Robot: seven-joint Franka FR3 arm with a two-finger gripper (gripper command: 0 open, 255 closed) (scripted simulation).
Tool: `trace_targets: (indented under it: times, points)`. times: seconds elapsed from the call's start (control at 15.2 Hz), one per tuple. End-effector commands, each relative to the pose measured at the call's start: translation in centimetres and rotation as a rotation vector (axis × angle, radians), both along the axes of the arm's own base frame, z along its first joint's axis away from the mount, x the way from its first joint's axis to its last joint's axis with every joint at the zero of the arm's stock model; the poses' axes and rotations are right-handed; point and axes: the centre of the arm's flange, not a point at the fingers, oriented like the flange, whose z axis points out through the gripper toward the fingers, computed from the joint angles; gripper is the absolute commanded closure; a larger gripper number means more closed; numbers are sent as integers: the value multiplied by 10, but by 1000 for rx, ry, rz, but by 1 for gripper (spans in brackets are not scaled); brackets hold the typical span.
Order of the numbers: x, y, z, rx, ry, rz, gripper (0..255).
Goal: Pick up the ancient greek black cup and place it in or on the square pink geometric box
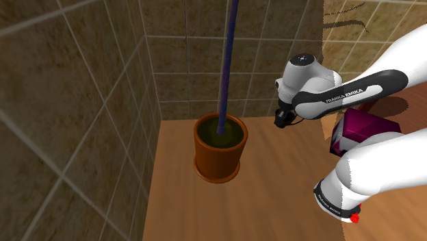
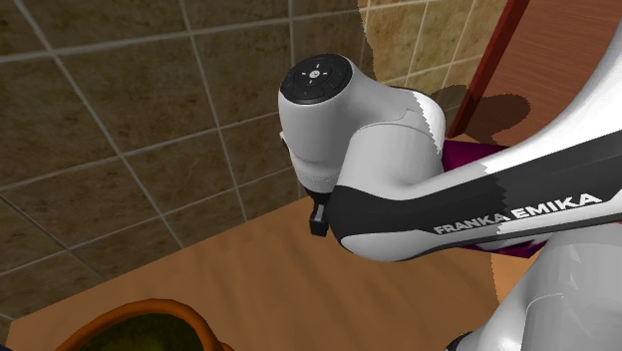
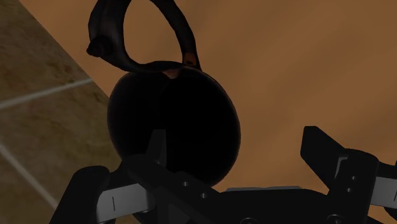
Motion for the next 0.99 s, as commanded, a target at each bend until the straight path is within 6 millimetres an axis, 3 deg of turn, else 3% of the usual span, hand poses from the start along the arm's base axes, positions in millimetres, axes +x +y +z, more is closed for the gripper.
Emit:
trace_targets:
  times: [0.0, 0.2, 0.26, 0.92]
  points:
    - [0, 0, -1, 0, 0, 0, 0]
    - [0, 0, 0, 0, 0, 0, 0]
    - [0, 0, 0, 0, 0, 0, 255]
    - [0, 0, 5, 0, 0, 0, 255]
